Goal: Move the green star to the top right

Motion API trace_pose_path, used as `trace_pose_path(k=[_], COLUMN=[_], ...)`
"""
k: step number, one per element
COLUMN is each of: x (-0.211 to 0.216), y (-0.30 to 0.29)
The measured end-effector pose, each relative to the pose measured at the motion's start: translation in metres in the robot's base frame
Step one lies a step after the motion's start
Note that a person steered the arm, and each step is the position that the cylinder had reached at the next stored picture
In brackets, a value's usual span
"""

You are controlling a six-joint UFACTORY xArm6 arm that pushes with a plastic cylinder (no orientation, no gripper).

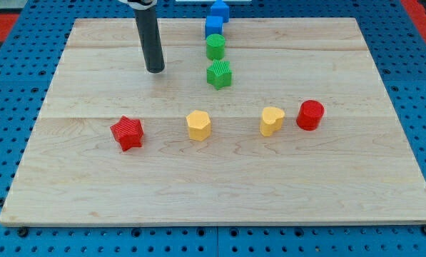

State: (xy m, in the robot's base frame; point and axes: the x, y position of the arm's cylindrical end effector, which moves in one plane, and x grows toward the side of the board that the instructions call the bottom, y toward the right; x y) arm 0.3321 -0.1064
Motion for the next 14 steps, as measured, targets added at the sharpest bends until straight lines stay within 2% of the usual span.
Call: trace_pose_path(k=[1,3,4,5,8,10,11,12,13,14], x=[0.017,0.022,0.022,0.019,0.013,0.024,0.030,-0.018,-0.018,0.016], y=[-0.020,0.001,0.076,0.122,0.124,0.134,0.192,0.203,0.212,0.217])
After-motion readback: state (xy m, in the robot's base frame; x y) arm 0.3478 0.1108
